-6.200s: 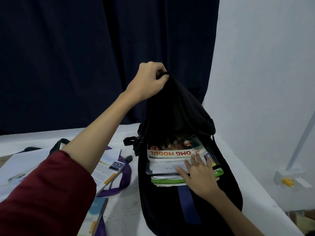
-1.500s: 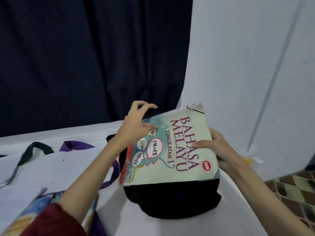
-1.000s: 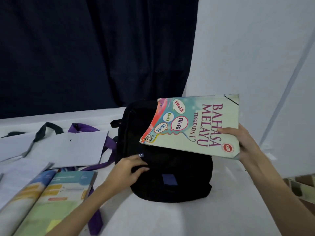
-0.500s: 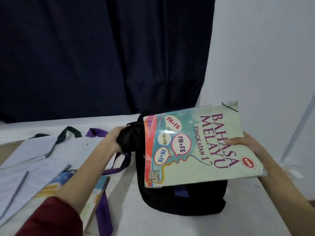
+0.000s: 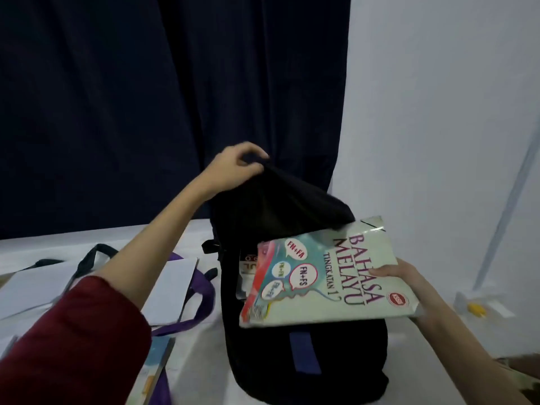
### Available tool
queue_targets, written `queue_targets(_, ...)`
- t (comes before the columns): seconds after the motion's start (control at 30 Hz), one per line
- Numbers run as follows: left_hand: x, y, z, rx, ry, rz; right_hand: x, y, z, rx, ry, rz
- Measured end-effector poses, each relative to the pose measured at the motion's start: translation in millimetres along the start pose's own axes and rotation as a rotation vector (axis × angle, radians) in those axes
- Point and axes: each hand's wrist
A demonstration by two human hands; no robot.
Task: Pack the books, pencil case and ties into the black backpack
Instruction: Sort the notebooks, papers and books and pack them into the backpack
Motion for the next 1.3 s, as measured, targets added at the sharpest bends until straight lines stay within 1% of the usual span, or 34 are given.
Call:
queue_targets(0.03,4,-4,-5,-0.144,-0.083,0.119,-3,1,0,-0.029,0.007,-0.043)
queue_targets(0.07,6,-8,-8,-0.256,-0.149,0.204,-7,1,1,-0.063,0.018,-0.087)
queue_targets(0.1,8,-13,-10,-0.345,-0.210,0.255,-9,1,4,-0.088,0.031,-0.129)
queue_targets(0.17,12,-25,-16,-0.450,-0.357,0.277,-13,-2,10,-0.122,0.049,-0.177)
queue_targets(0.23,13,-34,-20,-0.441,-0.478,0.277,-18,-4,15,-0.151,0.053,-0.195)
queue_targets(0.27,11,-35,-20,-0.425,-0.500,0.280,-18,-7,18,-0.154,0.053,-0.194)
queue_targets(0.37,0,-30,-16,-0.442,-0.455,0.302,-21,-9,22,-0.167,0.049,-0.208)
queue_targets(0.43,-9,-22,-12,-0.466,-0.445,0.290,-22,-9,21,-0.171,0.047,-0.221)
queue_targets(0.53,-20,-5,-11,-0.505,-0.450,0.244,-21,-12,17,-0.157,0.043,-0.245)
queue_targets(0.63,-30,15,-15,-0.531,-0.426,0.196,-21,-13,12,-0.193,0.038,-0.268)
queue_targets(0.73,-38,37,-21,-0.514,-0.342,0.145,-19,-13,4,-0.232,0.040,-0.304)
queue_targets(0.8,-40,46,-23,-0.479,-0.277,0.123,-20,-11,-2,-0.286,0.055,-0.350)
queue_targets(0.87,-38,45,-24,-0.394,-0.233,0.117,-26,-14,-8,-0.348,0.068,-0.428)
queue_targets(0.93,-38,33,-29,-0.306,-0.240,0.105,-35,-29,-11,-0.406,0.074,-0.522)
queue_targets(1.0,-45,16,-37,-0.252,-0.279,0.063,-46,-54,-12,-0.433,0.095,-0.579)
queue_targets(1.07,-55,4,-47,-0.282,-0.303,0.017,-56,-82,-14,-0.407,0.109,-0.610)
queue_targets(1.2,-71,4,-50,-0.337,-0.256,-0.020,-70,-117,-17,-0.164,0.120,-0.587)
queue_targets(1.3,-66,5,-44,-0.330,-0.248,-0.023,-76,-121,-19,-0.146,0.128,-0.574)
Point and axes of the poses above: each hand's wrist, its own x-axis away from the middle knuckle, its own y-axis out of the back of the hand, z = x × y, and after that the axes turned 13 degrees about x, right-handed
